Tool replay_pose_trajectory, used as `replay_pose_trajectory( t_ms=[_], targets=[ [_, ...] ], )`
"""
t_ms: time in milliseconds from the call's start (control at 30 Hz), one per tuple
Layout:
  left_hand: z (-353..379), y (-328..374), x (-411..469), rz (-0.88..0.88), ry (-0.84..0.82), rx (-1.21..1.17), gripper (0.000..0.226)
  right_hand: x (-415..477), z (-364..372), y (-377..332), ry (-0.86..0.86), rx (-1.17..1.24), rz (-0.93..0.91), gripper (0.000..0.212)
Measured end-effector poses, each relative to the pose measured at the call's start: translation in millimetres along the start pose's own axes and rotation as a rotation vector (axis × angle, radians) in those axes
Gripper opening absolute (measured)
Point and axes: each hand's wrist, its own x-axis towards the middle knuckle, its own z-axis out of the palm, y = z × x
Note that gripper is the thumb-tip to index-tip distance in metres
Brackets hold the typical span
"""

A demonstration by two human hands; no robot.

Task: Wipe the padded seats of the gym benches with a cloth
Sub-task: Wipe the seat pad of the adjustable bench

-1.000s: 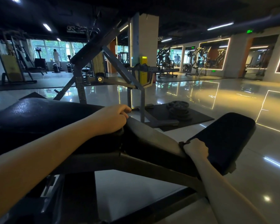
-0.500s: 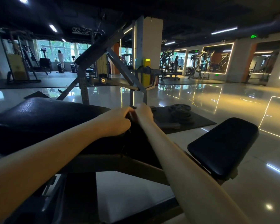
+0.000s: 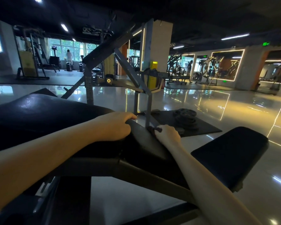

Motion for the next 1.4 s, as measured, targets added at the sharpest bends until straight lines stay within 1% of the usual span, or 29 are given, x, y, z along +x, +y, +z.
replay_pose_trajectory(
  t_ms=[100,200,267,367,433,500,567,633,700,733,867,933,1000,1033,1067,1100,1167,1233,1267,1300,1333,1367,1400],
  targets=[
    [1,-1,1,0.006,0.027,-0.006,0.051,3,-1,44,-0.028,-0.048,0.07,0.027],
    [2,1,1,0.003,0.071,-0.032,0.049,-6,1,104,-0.026,-0.124,0.302,0.033],
    [4,2,1,0.008,0.08,-0.041,0.048,-15,7,142,-0.017,-0.081,0.424,0.034],
    [6,0,1,0.009,0.109,-0.035,0.048,-17,9,157,-0.01,-0.002,0.432,0.035],
    [7,1,1,0.017,0.111,-0.023,0.047,-19,2,147,-0.021,0.042,0.412,0.037],
    [8,1,2,0.028,0.099,-0.025,0.046,-28,-5,128,-0.029,0.149,0.412,0.038],
    [8,2,1,0.028,0.091,-0.024,0.045,-38,-13,105,-0.024,0.269,0.374,0.038],
    [7,3,-1,0.022,0.092,-0.019,0.046,-48,-19,72,-0.041,0.408,0.278,0.038],
    [5,5,-2,0.006,0.113,-0.051,0.046,-60,-26,27,-0.087,0.502,0.105,0.026],
    [4,5,-1,-0.001,0.131,-0.092,0.045,-63,-29,4,-0.084,0.506,0.03,0.024],
    [-5,1,-1,0.002,0.23,-0.362,0.042,-75,-35,-75,-0.006,0.515,-0.151,0.025],
    [-15,-3,-8,0.012,0.283,-0.413,0.041,-82,-36,-100,0.014,0.496,-0.22,0.028],
    [-28,-9,-17,0.033,0.256,-0.407,0.04,-92,-38,-116,0.088,0.435,-0.27,0.028],
    [-37,-9,-25,-0.002,0.18,-0.401,0.037,-96,-37,-119,0.12,0.423,-0.278,0.026],
    [-47,-11,-33,-0.058,0.145,-0.401,0.032,-99,-38,-120,0.132,0.43,-0.266,0.024],
    [-56,-15,-43,-0.05,0.144,-0.307,0.029,-101,-38,-120,0.126,0.453,-0.239,0.024],
    [-75,-30,-69,-0.018,0.077,-0.21,0.03,-106,-42,-120,0.066,0.466,-0.204,0.026],
    [-87,-49,-95,0.021,0.011,-0.004,0.03,-109,-45,-120,-0.005,0.453,-0.212,0.03],
    [-89,-61,-106,0.029,0.009,0.097,0.031,-110,-46,-121,-0.021,0.447,-0.208,0.03],
    [-89,-72,-114,0.028,0.029,0.219,0.031,-111,-46,-123,-0.015,0.428,-0.202,0.03],
    [-87,-80,-123,0.014,0.078,0.287,0.031,-113,-45,-127,0.016,0.397,-0.193,0.029],
    [-85,-87,-129,0.004,0.126,0.322,0.031,-116,-43,-131,0.065,0.364,-0.176,0.029],
    [-81,-91,-134,0.007,0.172,0.307,0.031,-120,-41,-136,0.118,0.33,-0.159,0.027]
  ],
)
